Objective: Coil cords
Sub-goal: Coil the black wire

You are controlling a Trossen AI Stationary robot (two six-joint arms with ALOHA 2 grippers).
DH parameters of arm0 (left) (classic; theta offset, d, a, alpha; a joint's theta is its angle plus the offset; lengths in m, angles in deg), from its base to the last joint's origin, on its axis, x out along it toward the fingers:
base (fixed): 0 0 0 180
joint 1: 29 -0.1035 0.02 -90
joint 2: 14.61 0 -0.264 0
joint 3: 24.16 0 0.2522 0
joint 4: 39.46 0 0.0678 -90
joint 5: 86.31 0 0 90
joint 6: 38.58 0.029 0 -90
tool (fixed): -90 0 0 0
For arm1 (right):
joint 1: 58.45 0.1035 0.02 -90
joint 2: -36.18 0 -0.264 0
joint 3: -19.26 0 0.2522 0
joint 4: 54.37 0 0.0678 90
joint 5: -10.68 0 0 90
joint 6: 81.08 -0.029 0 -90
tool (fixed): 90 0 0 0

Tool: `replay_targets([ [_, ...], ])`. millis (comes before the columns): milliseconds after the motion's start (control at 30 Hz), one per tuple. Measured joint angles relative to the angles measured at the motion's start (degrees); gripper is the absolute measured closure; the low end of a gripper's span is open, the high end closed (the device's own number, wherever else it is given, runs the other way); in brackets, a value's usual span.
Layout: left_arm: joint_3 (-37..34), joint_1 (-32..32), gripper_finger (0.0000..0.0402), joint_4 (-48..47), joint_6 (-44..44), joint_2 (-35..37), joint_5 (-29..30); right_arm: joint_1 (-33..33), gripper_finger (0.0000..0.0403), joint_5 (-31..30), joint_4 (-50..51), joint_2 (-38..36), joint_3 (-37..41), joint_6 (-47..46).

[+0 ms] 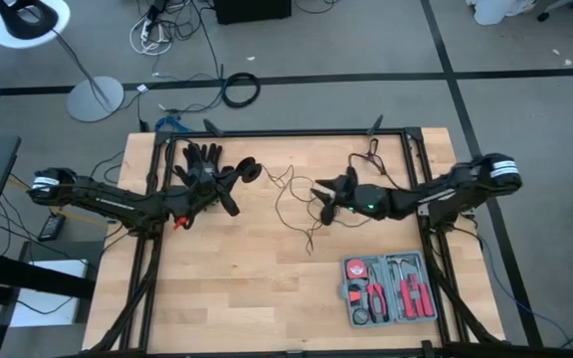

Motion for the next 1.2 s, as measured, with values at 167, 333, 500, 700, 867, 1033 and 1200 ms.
replay_targets([
  [167, 0.0, 0.0, 0.0401, 2.4, 0.0, 0.0, -0.6, -2.2, 0.0252, 1.1, 0.1, 10.4, -8.3, 7.8],
  [333, 0.0, 0.0, 0.0401, 2.2, 0.0, 0.0, -1.0, -3.0, 0.0252, 3.6, 0.0, 19.2, -17.3, 17.2],
  [500, 0.0, 0.0, 0.0401, 2.3, -1.0, 0.0, -1.0, -3.6, 0.0252, 3.6, 0.0, 26.1, -25.2, 22.6],
  [700, 0.0, 0.0, 0.0402, 2.1, -1.1, 0.0, -1.7, -4.7, 0.0256, 3.6, 0.1, 31.0, -31.2, 25.1],
  [867, 0.0, 0.0, 0.0401, 2.2, -1.1, 0.0, -1.9, -4.9, 0.0334, 3.6, 1.7, 31.8, -32.6, 23.9],
  [1033, 0.0, 0.0, 0.0401, 2.2, -1.1, 0.0, -1.9, -4.3, 0.0393, 3.9, 9.8, 31.2, -32.6, 19.4],
  [1200, 0.0, 0.0, 0.0401, 3.4, 0.3, 0.0, -1.0, -2.3, 0.0399, 5.9, 25.2, 31.2, -32.6, 11.5],
])
